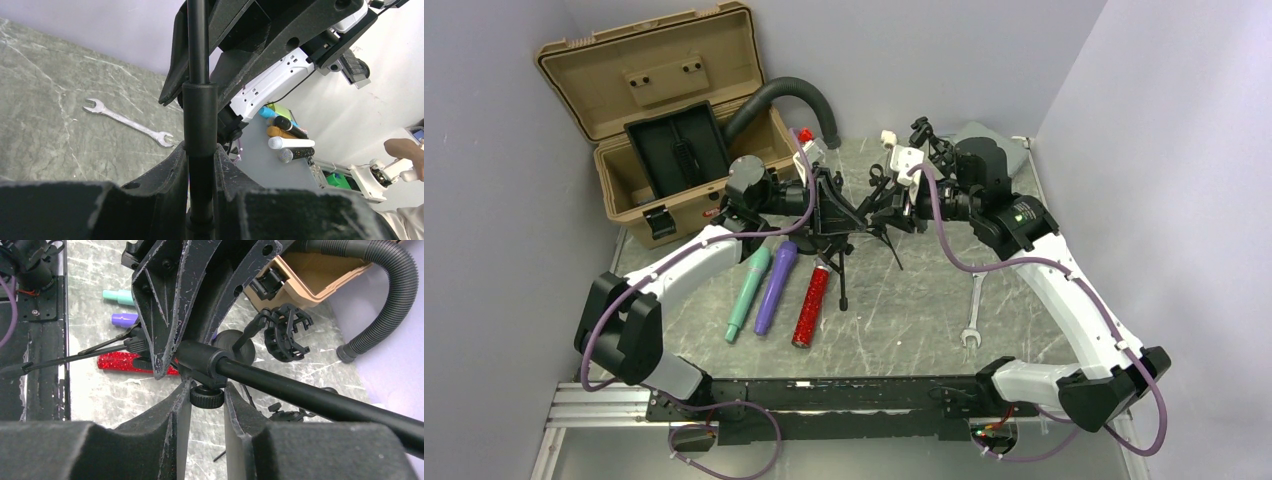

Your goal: Remove the microphone from the stand

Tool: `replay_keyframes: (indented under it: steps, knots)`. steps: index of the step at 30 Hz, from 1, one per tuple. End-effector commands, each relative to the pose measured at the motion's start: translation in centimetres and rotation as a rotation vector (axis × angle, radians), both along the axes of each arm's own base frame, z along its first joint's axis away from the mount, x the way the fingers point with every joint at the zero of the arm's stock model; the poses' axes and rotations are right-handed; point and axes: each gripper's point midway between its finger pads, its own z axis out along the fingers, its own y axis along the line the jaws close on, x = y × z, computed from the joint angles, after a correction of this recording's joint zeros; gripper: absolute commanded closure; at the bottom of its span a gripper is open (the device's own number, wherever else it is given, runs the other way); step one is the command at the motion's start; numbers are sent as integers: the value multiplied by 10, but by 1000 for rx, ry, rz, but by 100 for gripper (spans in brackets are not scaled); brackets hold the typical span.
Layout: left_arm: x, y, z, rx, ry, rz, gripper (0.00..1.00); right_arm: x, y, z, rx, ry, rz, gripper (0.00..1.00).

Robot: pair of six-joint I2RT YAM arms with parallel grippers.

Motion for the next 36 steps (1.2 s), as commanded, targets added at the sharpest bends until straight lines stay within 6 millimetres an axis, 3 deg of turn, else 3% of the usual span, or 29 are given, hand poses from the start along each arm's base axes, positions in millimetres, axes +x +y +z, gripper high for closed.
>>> replay_keyframes:
  steps: [1,9,15,23,36]
  knots:
    - [-10,3,31,-73,-97,9,100,3,0,20,39,-77,-10,80]
    - [0,0,33,-127,74,54,100,40,-14,12,-43,-267,-219,87]
    - [0,0,38,-158,114,76,100,52,-11,3,-94,-316,-297,78]
    - [5,-2,40,-155,84,94,100,36,2,-4,-89,-287,-231,52]
    - [28,6,32,-141,72,172,100,1,1,-8,-88,-251,-84,49]
